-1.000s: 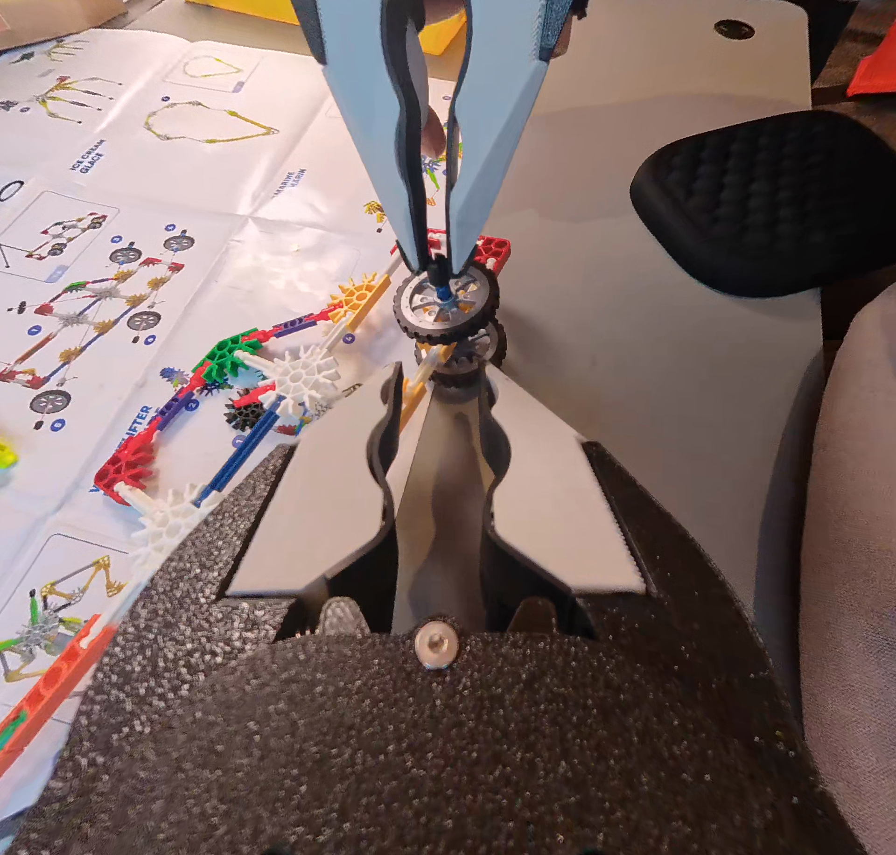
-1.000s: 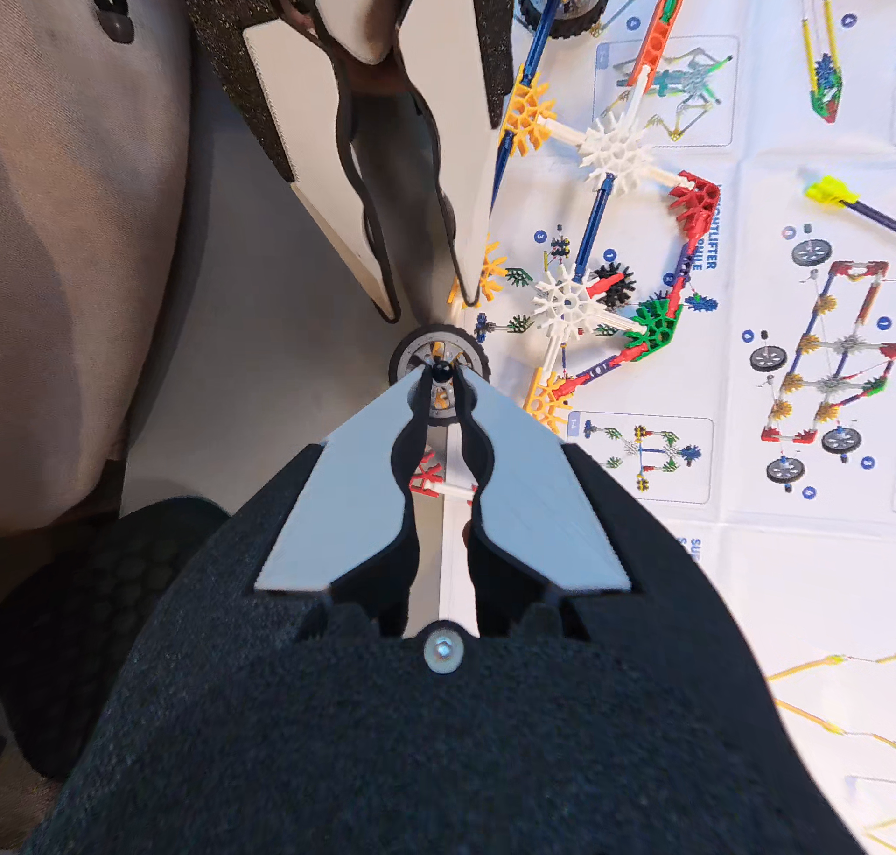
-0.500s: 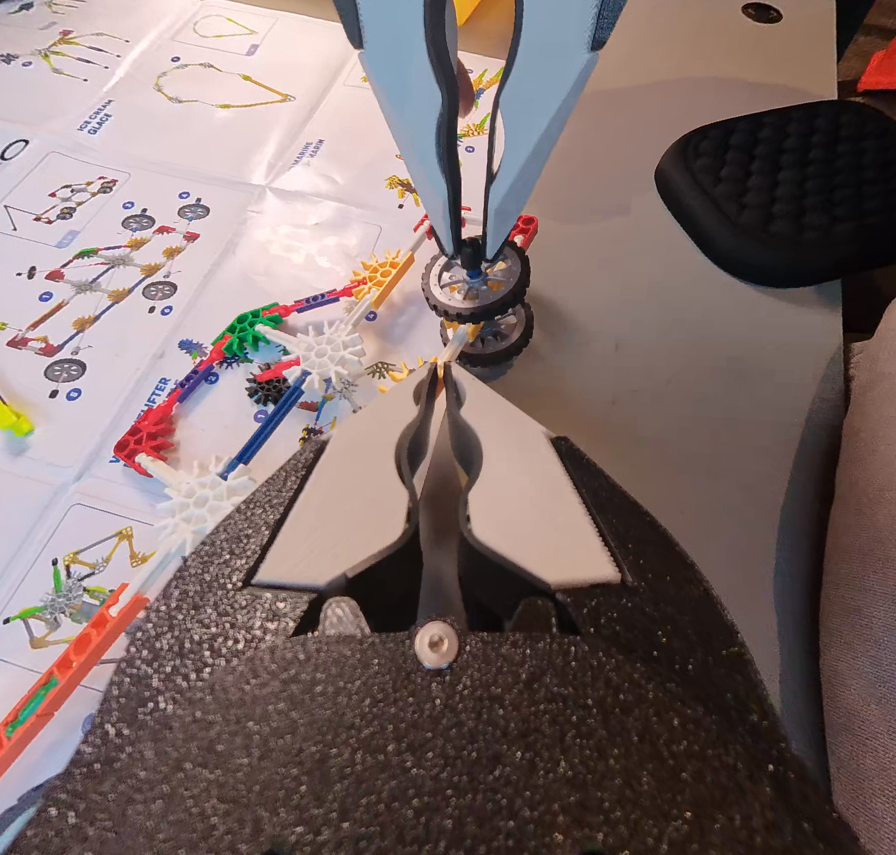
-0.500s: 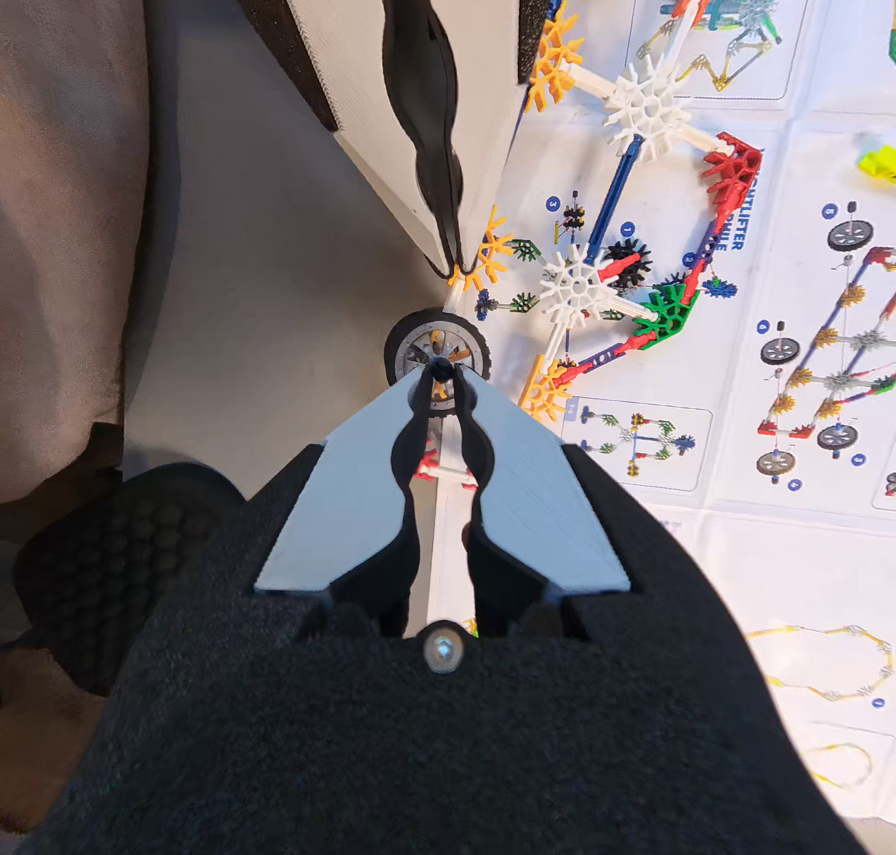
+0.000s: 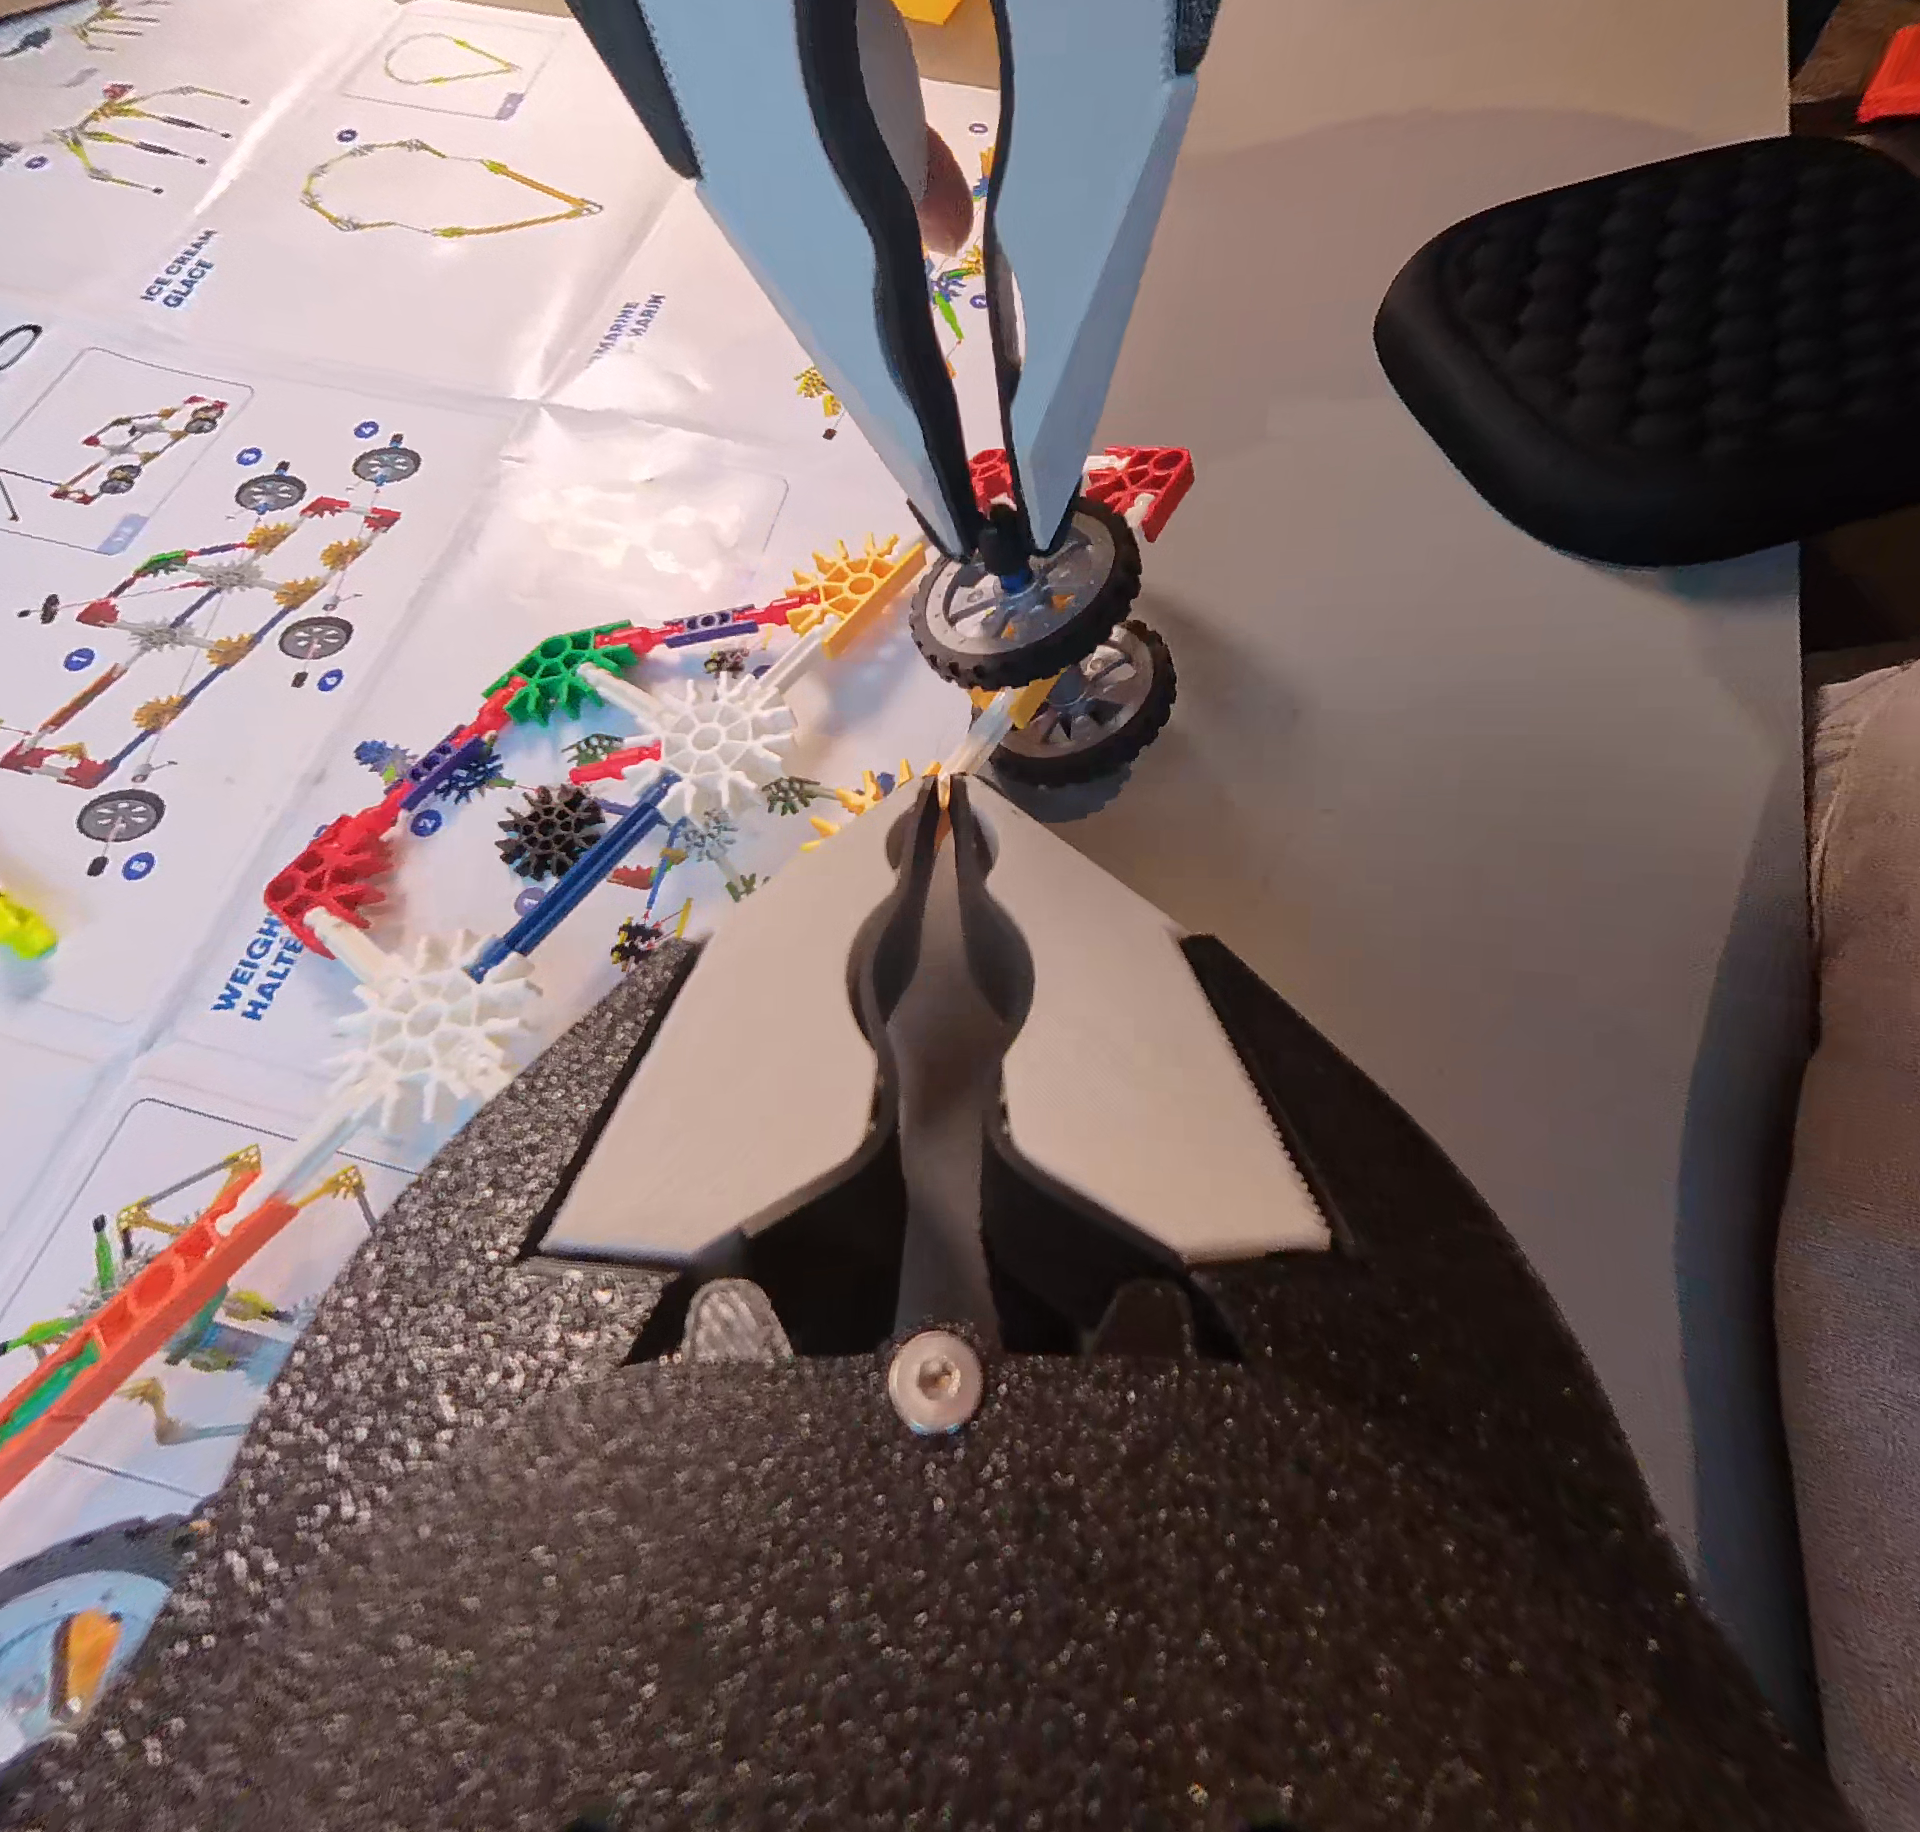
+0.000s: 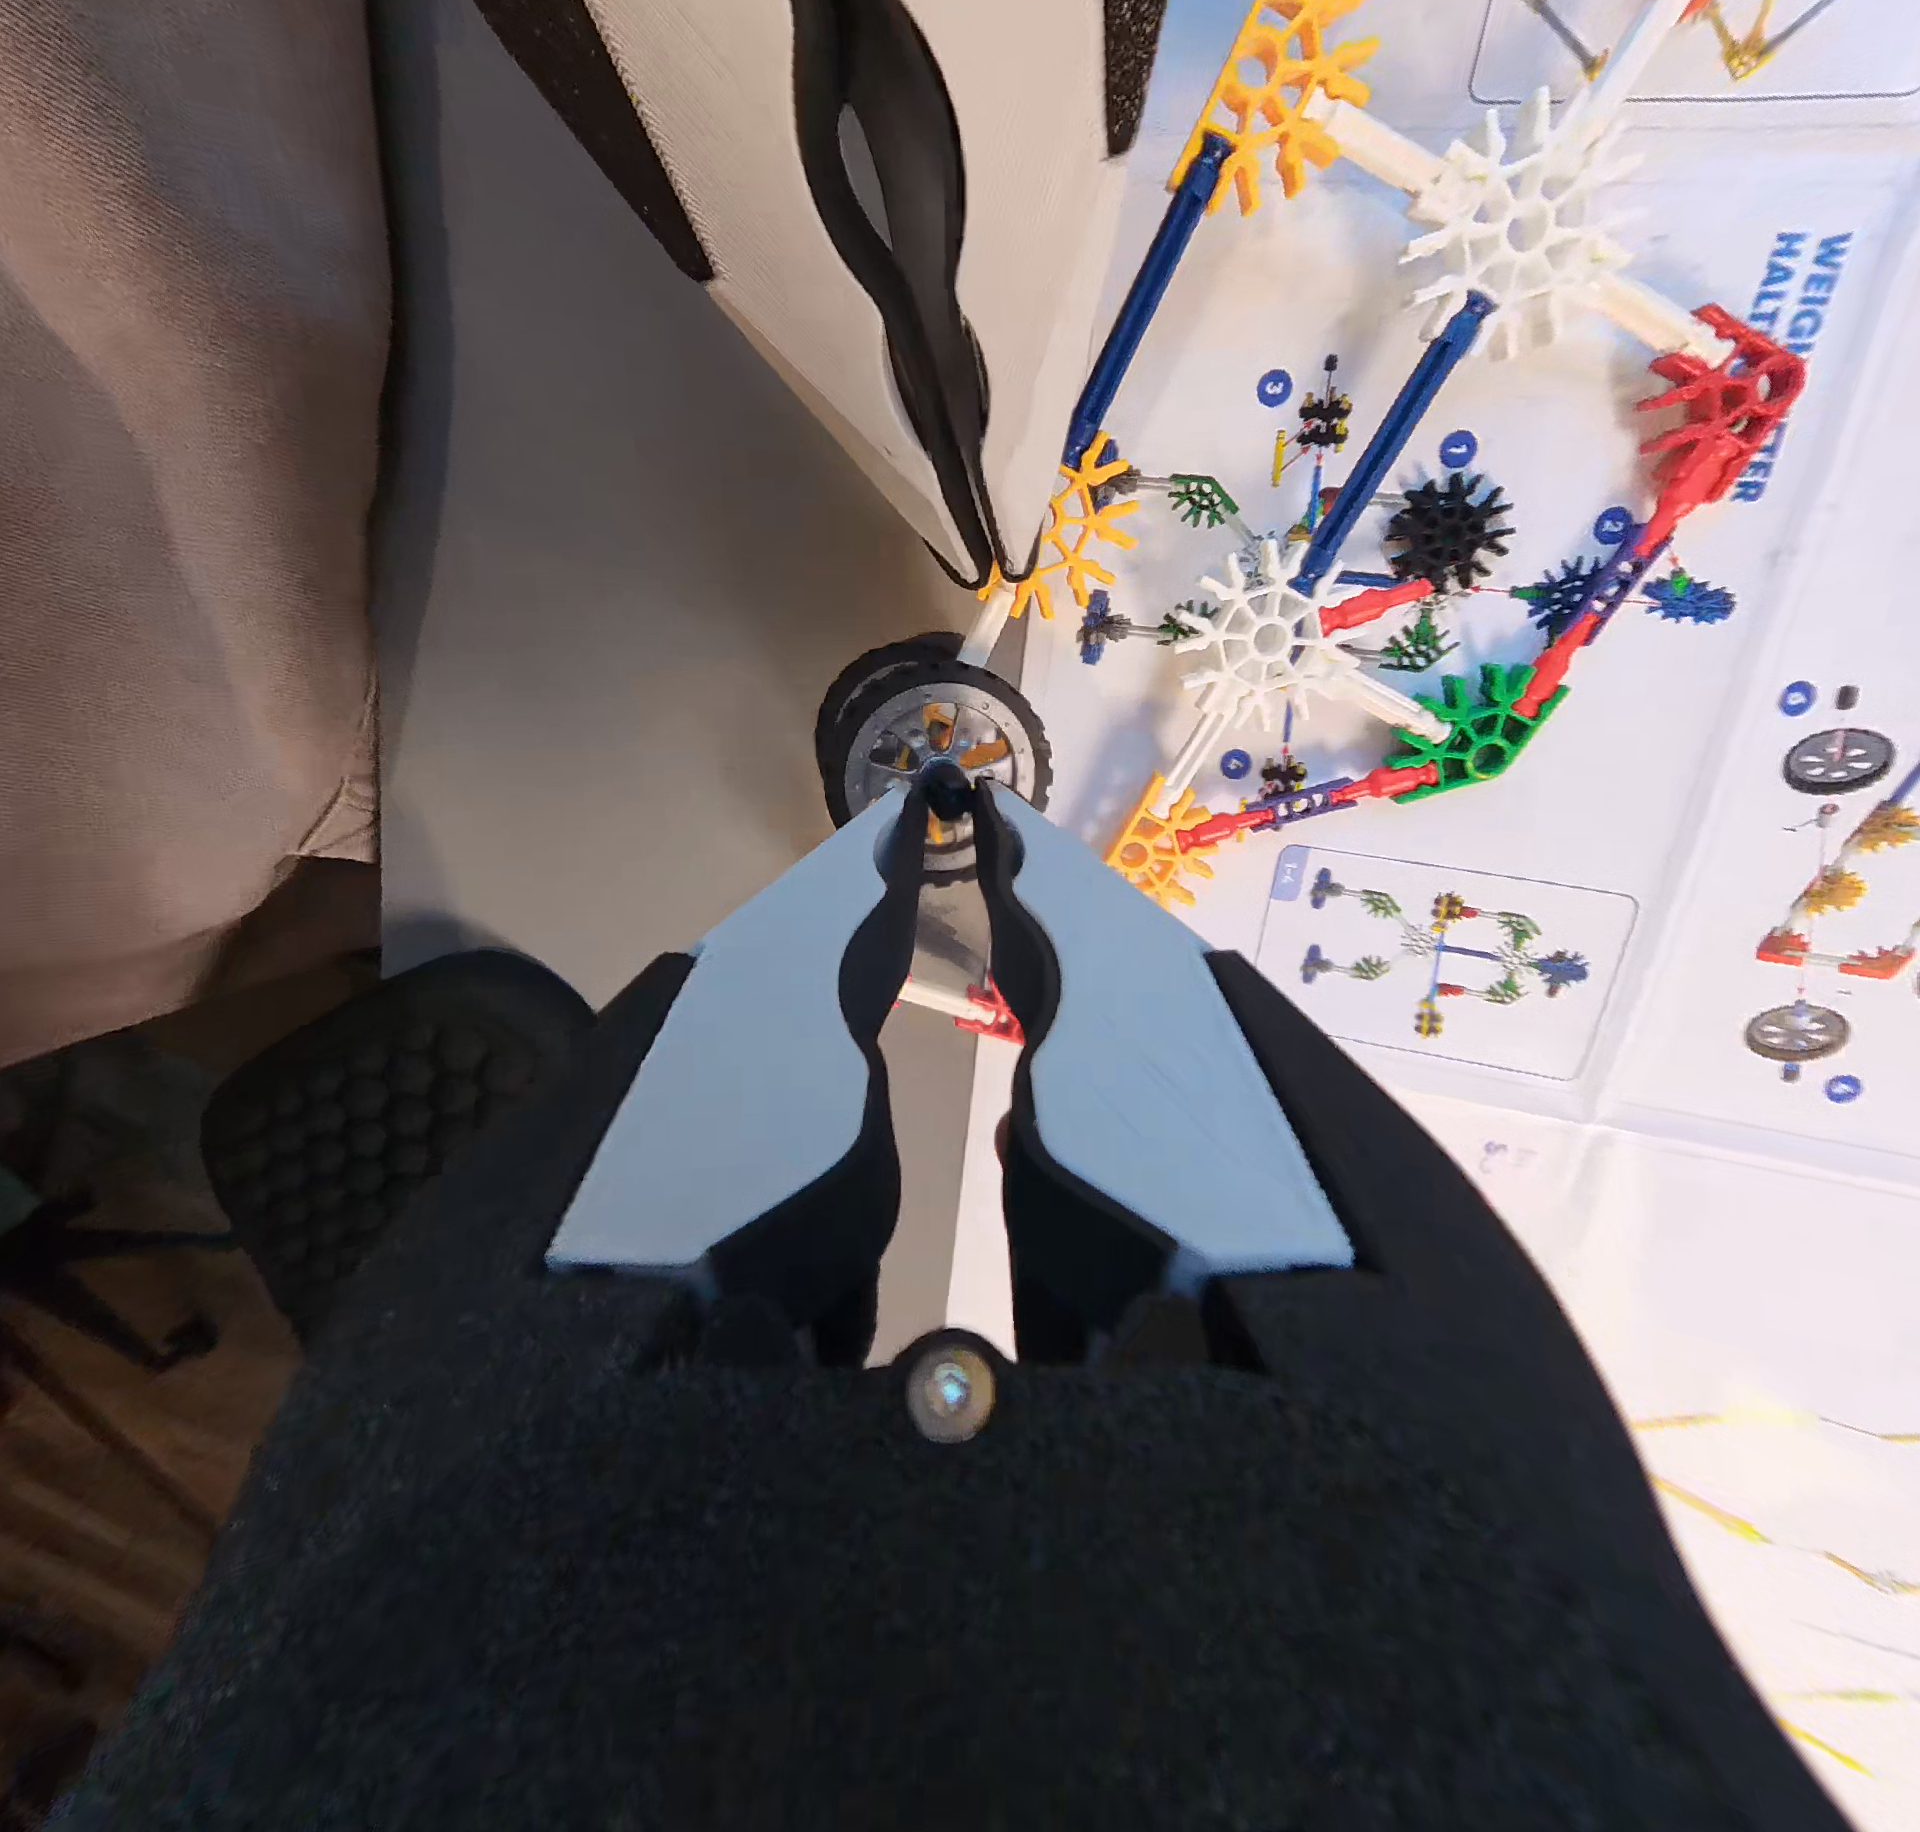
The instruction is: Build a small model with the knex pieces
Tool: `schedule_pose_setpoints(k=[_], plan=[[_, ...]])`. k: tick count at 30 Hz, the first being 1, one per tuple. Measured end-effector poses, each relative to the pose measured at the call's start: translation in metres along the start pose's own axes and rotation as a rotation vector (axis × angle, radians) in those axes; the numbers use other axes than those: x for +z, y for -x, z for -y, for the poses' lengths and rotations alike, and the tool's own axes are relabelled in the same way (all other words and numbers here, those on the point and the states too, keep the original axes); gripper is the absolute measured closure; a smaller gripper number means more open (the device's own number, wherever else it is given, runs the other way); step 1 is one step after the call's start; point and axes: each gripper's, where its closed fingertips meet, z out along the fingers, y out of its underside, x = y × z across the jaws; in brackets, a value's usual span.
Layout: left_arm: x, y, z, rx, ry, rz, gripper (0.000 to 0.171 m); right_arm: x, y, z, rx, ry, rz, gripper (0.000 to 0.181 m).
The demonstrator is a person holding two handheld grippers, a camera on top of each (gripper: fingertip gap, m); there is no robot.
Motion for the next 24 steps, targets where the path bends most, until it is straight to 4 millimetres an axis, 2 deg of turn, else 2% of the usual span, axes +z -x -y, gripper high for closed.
schedule_pose_setpoints(k=[3, 8, 10, 13, 17, 21, 24], plan=[[-0.002, -0.002, 0.001, -0.011, -0.004, -0.014, 0.169, 0.001, 0.003, 0.001, 0.038, -0.036, 0.044, 0.175], [-0.013, -0.016, 0.026, -0.048, -0.108, -0.115, 0.141, 0.003, 0.009, 0.002, 0.040, -0.050, 0.055, 0.174], [-0.006, -0.019, 0.024, 0.002, -0.077, -0.092, 0.128, 0.002, 0.011, 0.004, 0.038, -0.067, 0.055, 0.175], [0.009, -0.022, 0.016, 0.110, -0.011, -0.060, 0.120, 0.003, 0.013, 0.004, 0.034, -0.076, 0.049, 0.174], [0.017, -0.016, 0.005, 0.251, 0.053, -0.004, 0.135, 0.004, 0.017, 0.007, 0.034, -0.098, 0.062, 0.174], [0.014, -0.021, 0.001, 0.354, 0.065, -0.044, 0.150, 0.005, 0.019, 0.007, 0.027, -0.091, 0.060, 0.174], [0.012, -0.023, -0.001, 0.418, 0.079, -0.080, 0.150, 0.006, 0.022, 0.009, 0.027, -0.092, 0.079, 0.174]])
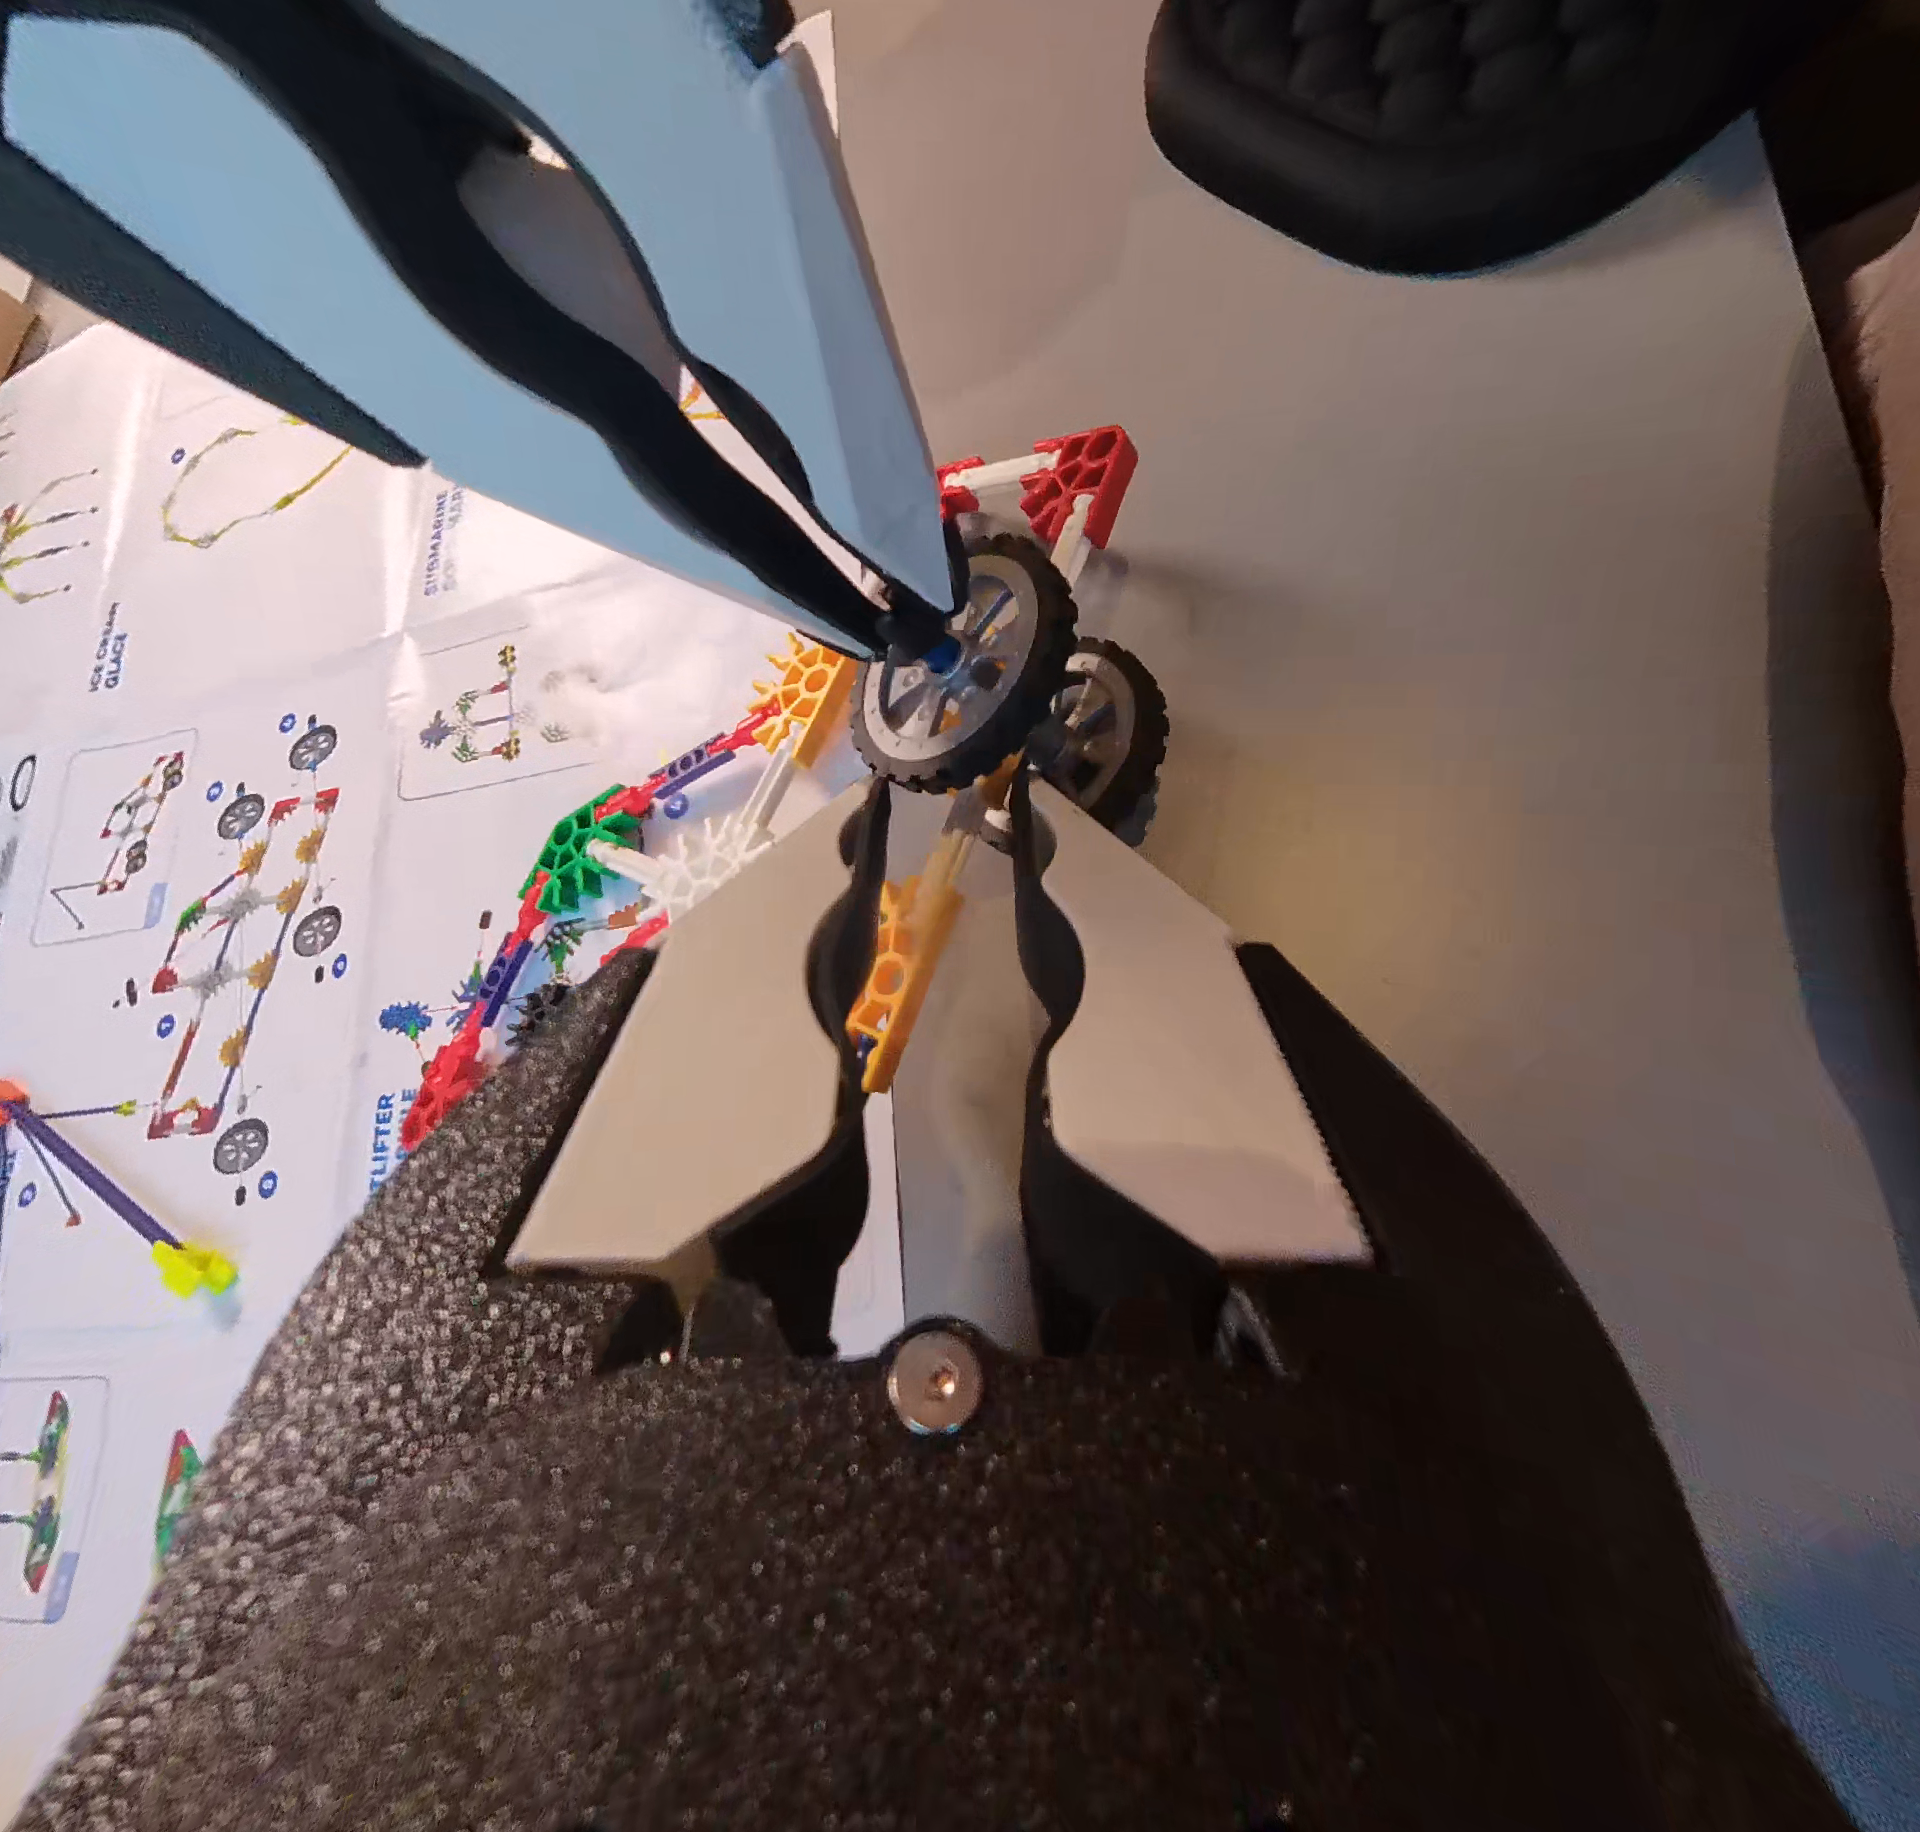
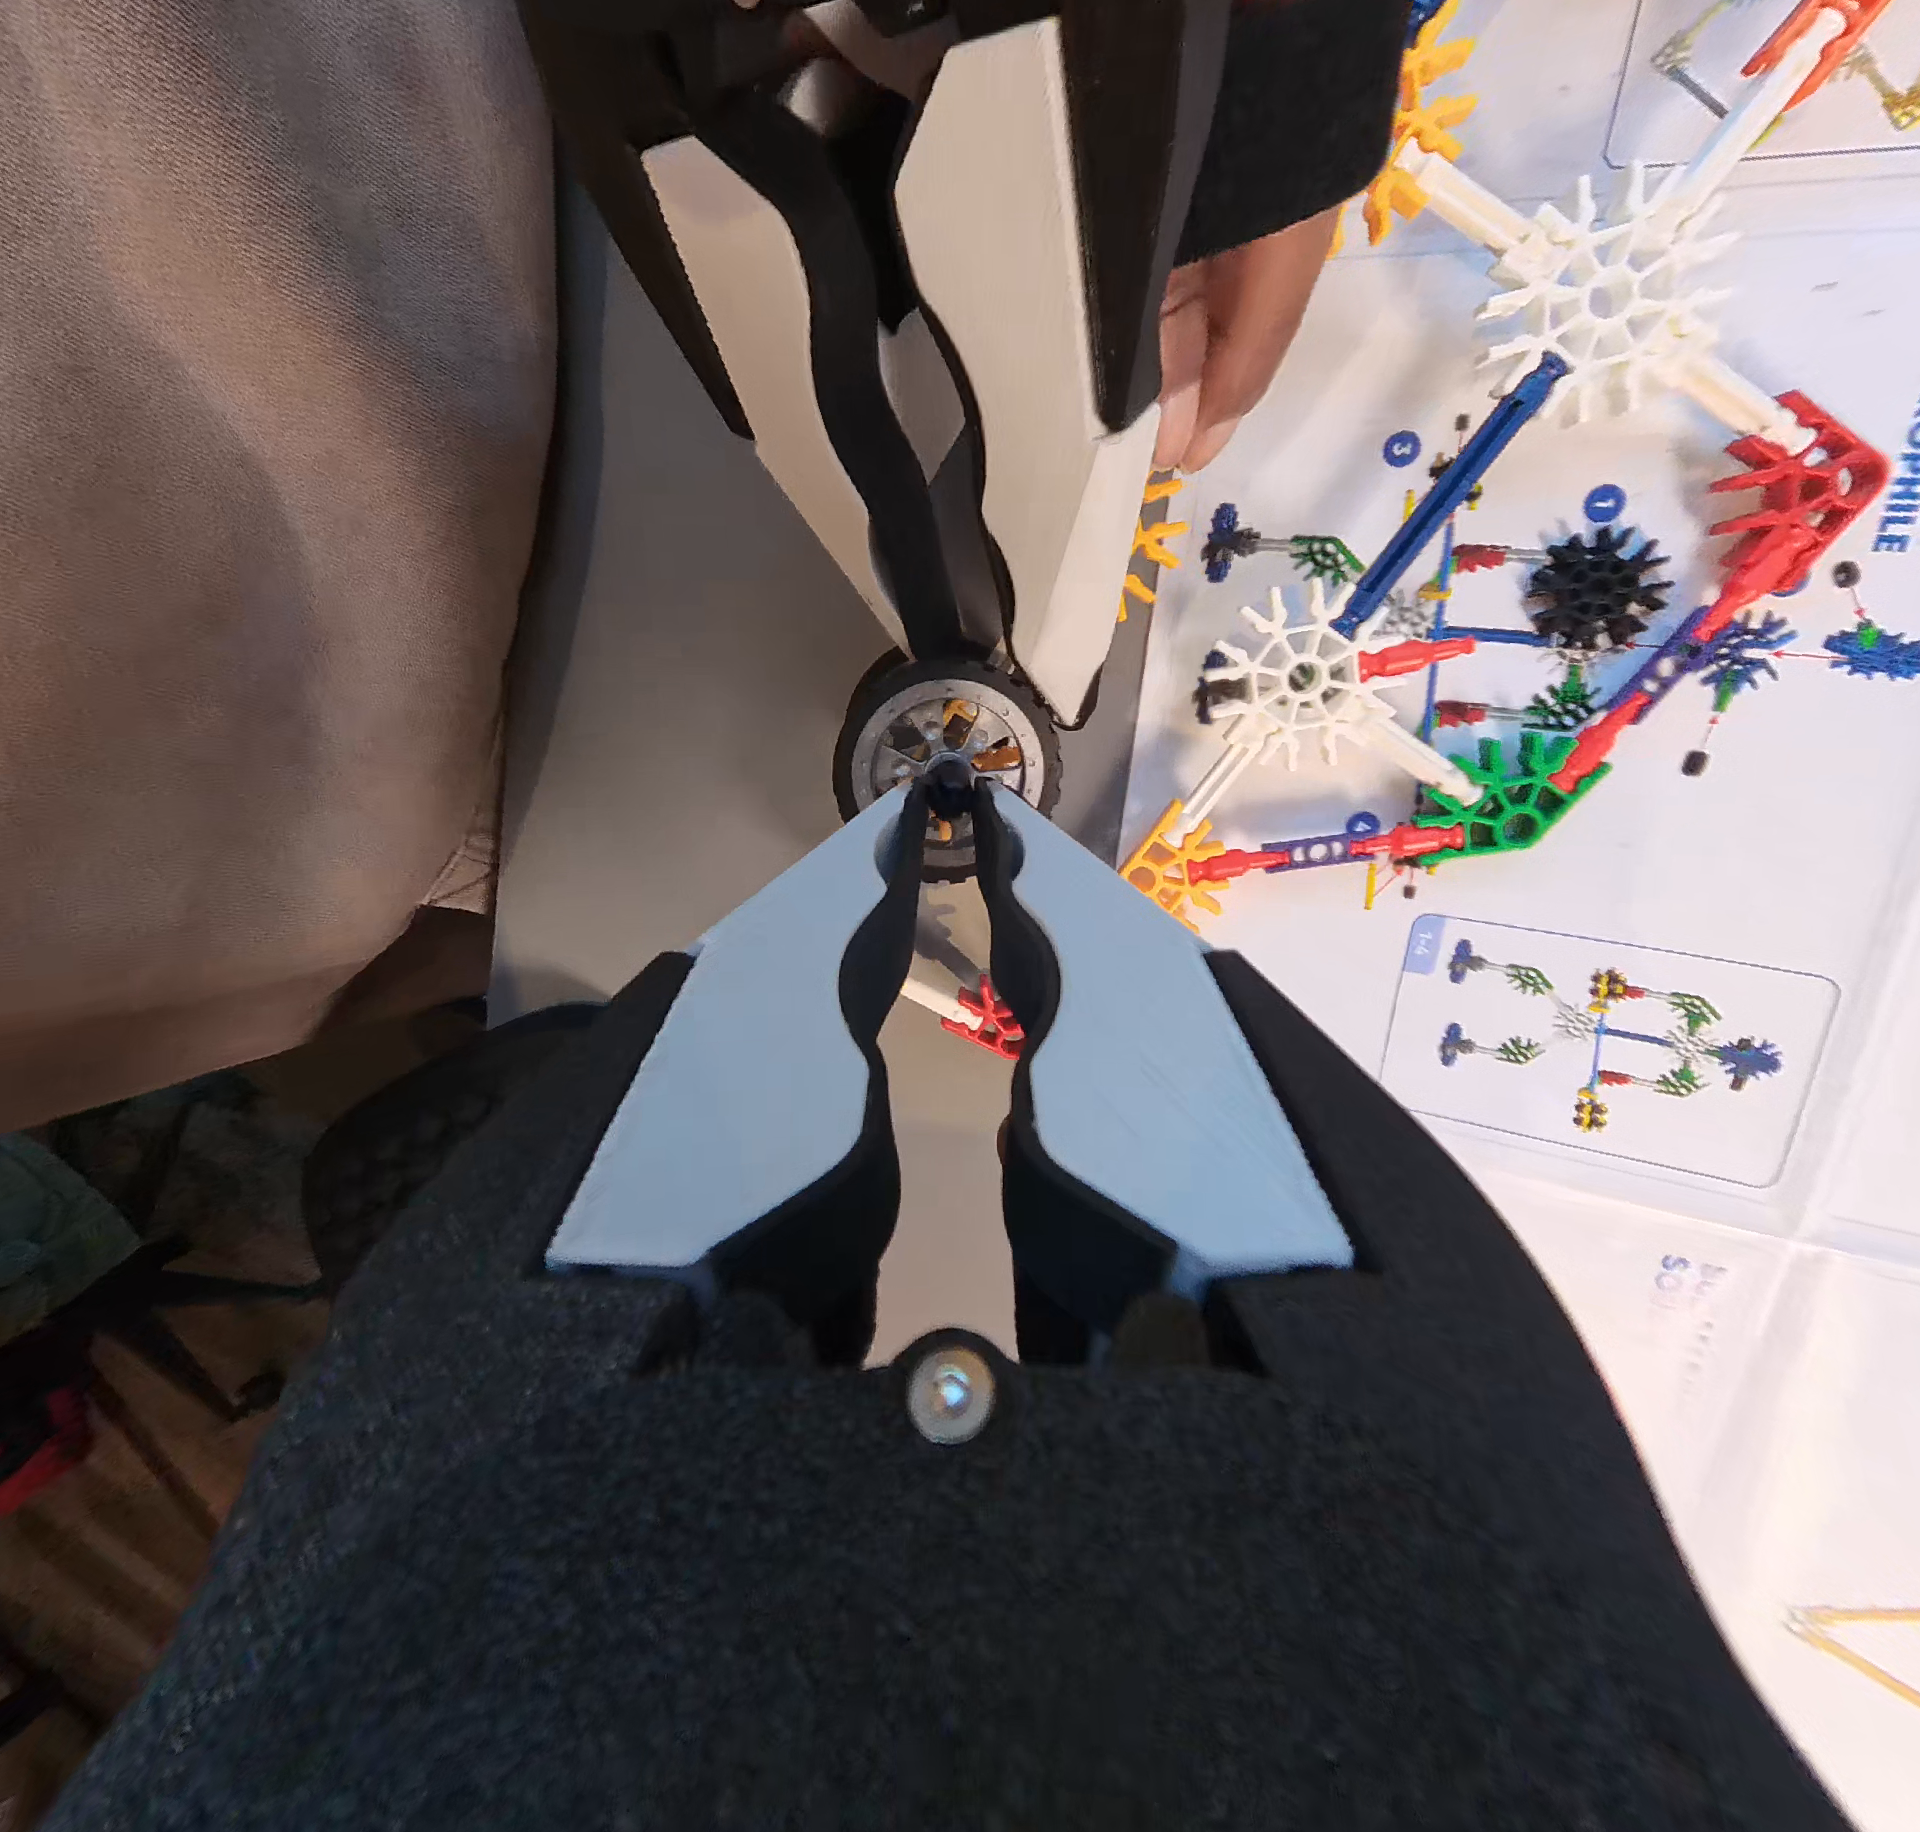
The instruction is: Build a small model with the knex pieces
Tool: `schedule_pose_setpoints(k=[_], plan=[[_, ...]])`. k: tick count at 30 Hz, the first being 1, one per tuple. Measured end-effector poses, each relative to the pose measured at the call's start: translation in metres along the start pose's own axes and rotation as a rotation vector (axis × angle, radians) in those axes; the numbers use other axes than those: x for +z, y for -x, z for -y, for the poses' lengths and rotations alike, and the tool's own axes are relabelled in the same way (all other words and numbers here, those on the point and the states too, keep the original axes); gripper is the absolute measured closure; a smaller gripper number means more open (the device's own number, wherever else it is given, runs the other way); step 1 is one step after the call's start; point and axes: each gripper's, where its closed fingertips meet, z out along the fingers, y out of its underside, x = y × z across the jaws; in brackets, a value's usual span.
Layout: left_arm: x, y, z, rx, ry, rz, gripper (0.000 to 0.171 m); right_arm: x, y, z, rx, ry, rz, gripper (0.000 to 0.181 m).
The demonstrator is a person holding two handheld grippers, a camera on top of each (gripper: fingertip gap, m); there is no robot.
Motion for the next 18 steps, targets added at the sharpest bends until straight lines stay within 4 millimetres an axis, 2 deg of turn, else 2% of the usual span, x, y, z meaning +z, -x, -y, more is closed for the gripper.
schedule_pose_setpoints(k=[4, 9, 14, 18], plan=[[-0.006, -0.003, -0.004, 0.088, 0.016, -0.040, 0.149, 0.003, 0.003, 0.004, 0.012, -0.013, 0.027, 0.175], [-0.013, -0.005, -0.011, 0.108, 0.045, -0.070, 0.151, 0.006, 0.007, 0.005, -0.003, -0.013, 0.040, 0.175], [-0.024, -0.006, -0.008, 0.121, 0.032, -0.111, 0.144, 0.005, 0.008, 0.010, 0.000, -0.038, 0.048, 0.175], [-0.025, -0.005, -0.018, 0.152, 0.057, -0.112, 0.144, 0.005, 0.008, 0.013, 0.004, -0.057, 0.055, 0.175]])
